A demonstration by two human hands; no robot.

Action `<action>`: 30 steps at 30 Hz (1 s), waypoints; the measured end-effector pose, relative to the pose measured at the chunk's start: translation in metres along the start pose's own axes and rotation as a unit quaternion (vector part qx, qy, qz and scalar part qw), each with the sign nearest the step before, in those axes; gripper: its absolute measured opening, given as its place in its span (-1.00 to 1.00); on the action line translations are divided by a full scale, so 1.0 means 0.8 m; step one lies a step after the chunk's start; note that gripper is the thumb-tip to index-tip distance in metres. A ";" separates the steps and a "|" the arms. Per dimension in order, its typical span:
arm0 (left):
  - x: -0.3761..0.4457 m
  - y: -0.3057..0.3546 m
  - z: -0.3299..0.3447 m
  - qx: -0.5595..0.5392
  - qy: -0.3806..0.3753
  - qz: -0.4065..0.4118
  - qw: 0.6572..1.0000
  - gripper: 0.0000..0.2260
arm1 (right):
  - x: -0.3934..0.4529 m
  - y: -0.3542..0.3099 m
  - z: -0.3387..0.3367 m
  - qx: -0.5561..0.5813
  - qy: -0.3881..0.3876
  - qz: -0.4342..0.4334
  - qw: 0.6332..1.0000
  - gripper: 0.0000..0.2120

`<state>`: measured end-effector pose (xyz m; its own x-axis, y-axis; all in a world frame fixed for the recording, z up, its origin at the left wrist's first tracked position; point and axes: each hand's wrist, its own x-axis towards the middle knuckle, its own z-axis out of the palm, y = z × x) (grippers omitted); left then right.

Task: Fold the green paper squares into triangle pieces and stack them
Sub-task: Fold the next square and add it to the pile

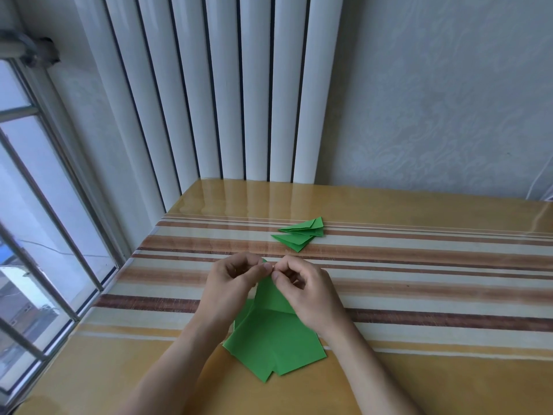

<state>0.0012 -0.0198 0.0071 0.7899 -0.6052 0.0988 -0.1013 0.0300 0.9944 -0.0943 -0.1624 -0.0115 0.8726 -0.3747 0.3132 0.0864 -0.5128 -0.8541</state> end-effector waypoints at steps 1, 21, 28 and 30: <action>0.000 0.000 0.000 0.004 -0.003 0.004 1.000 -0.81 | 0.000 0.000 -0.001 -0.003 0.001 -0.003 1.000 -0.85; -0.003 0.001 0.003 0.047 -0.021 -0.036 0.998 -0.85 | 0.000 0.006 0.000 -0.048 0.022 0.032 0.998 -0.87; 0.001 -0.007 -0.005 0.077 0.013 -0.015 0.997 -0.73 | 0.002 0.012 0.001 -0.016 0.056 0.057 0.997 -0.89; 0.001 -0.005 -0.006 0.072 0.035 -0.009 0.997 -0.77 | 0.002 0.011 0.001 -0.009 0.047 0.065 0.997 -0.88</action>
<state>0.0052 -0.0167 0.0035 0.8322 -0.5475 0.0876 -0.1681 -0.0986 0.9808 -0.0921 -0.1667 -0.0186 0.8267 -0.5093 0.2393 -0.0339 -0.4695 -0.8823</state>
